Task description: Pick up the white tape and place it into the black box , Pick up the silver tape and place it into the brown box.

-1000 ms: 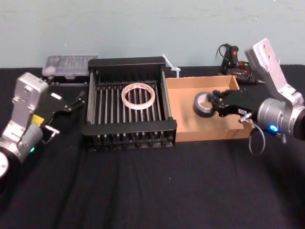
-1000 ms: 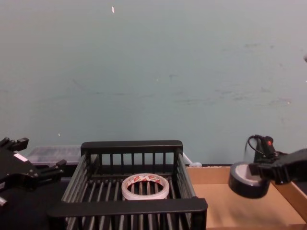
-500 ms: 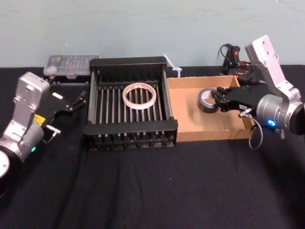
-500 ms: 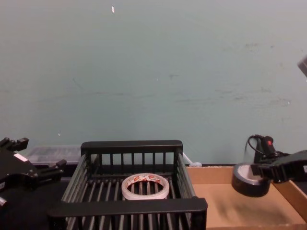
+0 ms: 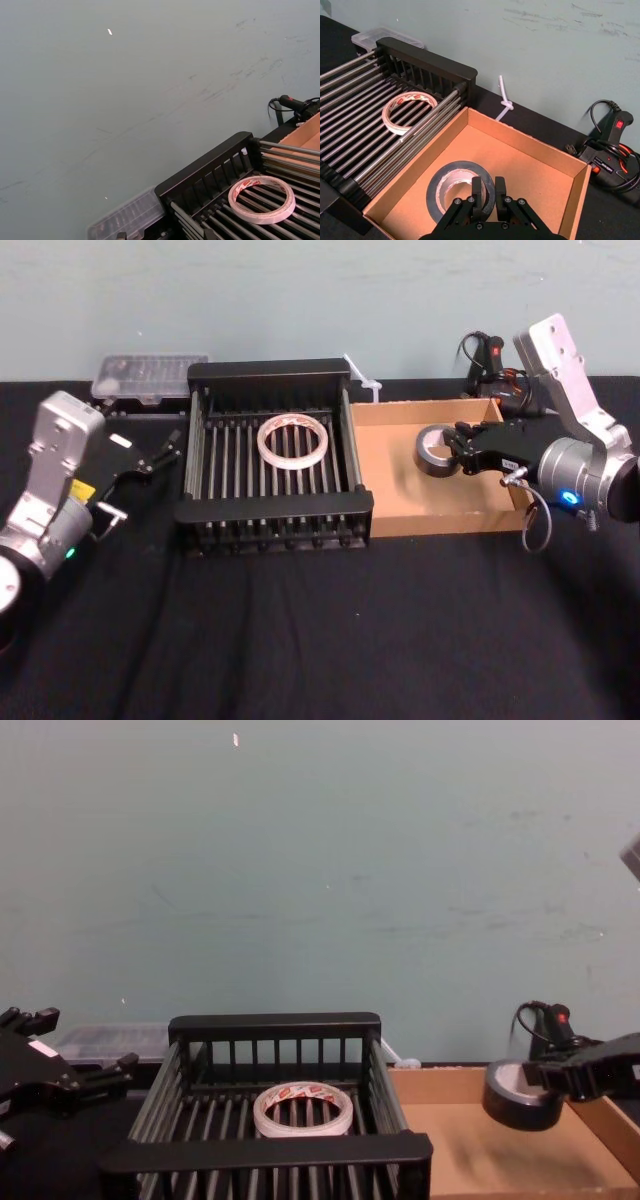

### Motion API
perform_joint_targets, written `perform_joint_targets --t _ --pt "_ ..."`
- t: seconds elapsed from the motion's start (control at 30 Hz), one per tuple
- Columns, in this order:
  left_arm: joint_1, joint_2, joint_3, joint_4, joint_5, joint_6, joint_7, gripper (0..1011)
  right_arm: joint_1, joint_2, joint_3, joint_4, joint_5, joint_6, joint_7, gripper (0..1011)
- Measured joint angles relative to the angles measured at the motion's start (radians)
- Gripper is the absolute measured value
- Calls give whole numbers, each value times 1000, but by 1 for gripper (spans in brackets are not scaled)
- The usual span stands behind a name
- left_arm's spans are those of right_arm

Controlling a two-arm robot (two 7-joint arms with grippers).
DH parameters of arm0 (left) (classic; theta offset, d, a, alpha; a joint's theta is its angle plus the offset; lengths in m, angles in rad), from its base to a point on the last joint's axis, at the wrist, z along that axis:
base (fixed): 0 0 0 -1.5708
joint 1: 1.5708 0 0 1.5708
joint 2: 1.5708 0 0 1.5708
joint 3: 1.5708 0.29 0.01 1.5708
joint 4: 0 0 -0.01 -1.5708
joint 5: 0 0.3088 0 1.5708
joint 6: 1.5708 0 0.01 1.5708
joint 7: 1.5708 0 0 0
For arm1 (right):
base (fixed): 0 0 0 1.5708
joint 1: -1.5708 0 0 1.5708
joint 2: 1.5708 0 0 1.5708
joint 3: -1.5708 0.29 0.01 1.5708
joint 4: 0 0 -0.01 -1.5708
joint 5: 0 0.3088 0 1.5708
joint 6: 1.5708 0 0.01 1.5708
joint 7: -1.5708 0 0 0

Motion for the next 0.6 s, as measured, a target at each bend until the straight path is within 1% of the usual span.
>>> perform_joint_targets --t 0.1,0.13,0.2,0.27,0.3,0.37,0.4,0.43,0.47,0.5,0.53,0.6 --pt "0 0 0 0 0 0 0 1001 0 0 0 -1 0 0 0 195" --pt "0 0 0 0 0 0 0 1001 0 0 0 -1 0 0 0 248" --pt "0 0 0 0 0 0 0 1001 0 0 -1 -1 0 0 0 280" --pt "0 0 0 0 0 0 0 1001 0 1 -1 -1 1 0 1 365" --pt "0 0 0 0 0 0 0 1001 0 1 -1 -1 1 0 1 385" --pt "0 0 0 0 0 0 0 1001 0 1 -1 -2 1 -1 1 466" --pt "0 0 0 0 0 0 0 1001 0 1 -1 -2 1 -1 1 466" --pt "0 0 0 0 0 0 0 1001 0 1 -1 -2 1 -1 1 526" --pt "0 0 0 0 0 0 0 1001 0 1 -1 -2 1 -1 1 537" --pt "0 0 0 0 0 0 0 1001 0 1 -1 -2 1 -1 1 568" --pt "0 0 0 0 0 0 0 1001 0 1 -1 -2 1 -1 1 624" --pt "0 0 0 0 0 0 0 1001 0 1 -1 -2 2 -1 1 669"
